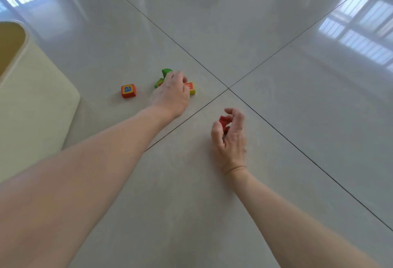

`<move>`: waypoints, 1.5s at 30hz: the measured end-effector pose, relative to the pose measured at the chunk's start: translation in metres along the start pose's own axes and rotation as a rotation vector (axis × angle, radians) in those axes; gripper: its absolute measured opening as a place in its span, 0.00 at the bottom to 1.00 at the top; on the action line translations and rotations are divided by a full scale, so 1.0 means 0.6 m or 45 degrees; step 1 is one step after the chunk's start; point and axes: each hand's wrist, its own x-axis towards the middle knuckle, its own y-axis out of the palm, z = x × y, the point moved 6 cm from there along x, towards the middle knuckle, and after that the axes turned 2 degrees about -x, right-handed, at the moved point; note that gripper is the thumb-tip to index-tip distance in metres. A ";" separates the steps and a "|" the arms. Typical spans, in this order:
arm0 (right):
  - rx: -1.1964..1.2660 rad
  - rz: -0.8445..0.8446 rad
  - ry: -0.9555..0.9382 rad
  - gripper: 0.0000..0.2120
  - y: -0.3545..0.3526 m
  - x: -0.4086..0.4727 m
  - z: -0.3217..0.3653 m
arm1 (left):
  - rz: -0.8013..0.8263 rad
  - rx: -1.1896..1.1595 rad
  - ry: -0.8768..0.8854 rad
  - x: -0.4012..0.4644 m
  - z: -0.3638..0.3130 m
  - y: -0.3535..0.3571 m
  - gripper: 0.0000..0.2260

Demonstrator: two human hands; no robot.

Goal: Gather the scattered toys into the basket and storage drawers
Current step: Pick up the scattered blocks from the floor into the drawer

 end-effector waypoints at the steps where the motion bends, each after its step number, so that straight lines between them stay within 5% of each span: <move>1: -0.020 0.003 -0.027 0.30 0.002 0.001 0.001 | 0.085 0.110 0.036 0.014 -0.001 0.010 0.15; 4: -0.055 0.014 -0.084 0.29 0.005 0.002 0.001 | 0.320 0.349 0.117 0.031 0.011 0.038 0.20; 10: -0.095 0.044 -0.067 0.28 0.006 0.001 0.005 | 0.232 0.736 0.289 -0.037 0.010 0.048 0.13; 14: -0.152 0.211 -0.006 0.32 0.011 0.004 0.012 | 0.359 0.840 0.237 -0.113 0.005 0.045 0.21; 16: -0.134 0.304 0.156 0.27 0.008 0.014 0.008 | 0.519 0.868 0.302 -0.149 0.007 0.038 0.20; 20: 0.254 0.253 0.633 0.03 -0.005 -0.018 0.009 | 0.631 0.447 0.322 -0.193 0.020 -0.063 0.15; 23: 0.850 0.257 1.133 0.09 0.023 -0.081 0.042 | 0.373 -0.019 0.103 -0.205 0.029 -0.217 0.18; 26: 1.213 0.509 1.338 0.12 0.092 -0.108 0.145 | 0.027 -0.333 -0.220 -0.236 0.099 -0.367 0.15; 31: 1.450 1.078 1.152 0.19 0.211 -0.139 0.355 | -0.378 -0.845 -0.677 -0.296 0.258 -0.464 0.17; 35: 1.649 1.346 1.056 0.30 0.256 -0.176 0.439 | -0.544 -1.221 -0.799 -0.309 0.317 -0.467 0.22; 40: 1.537 1.241 0.964 0.39 0.255 -0.162 0.423 | -0.542 -1.087 -0.816 -0.309 0.336 -0.472 0.25; 45: 0.901 0.692 0.613 0.19 0.207 -0.110 0.325 | -0.593 -0.513 -0.420 -0.271 0.239 -0.483 0.20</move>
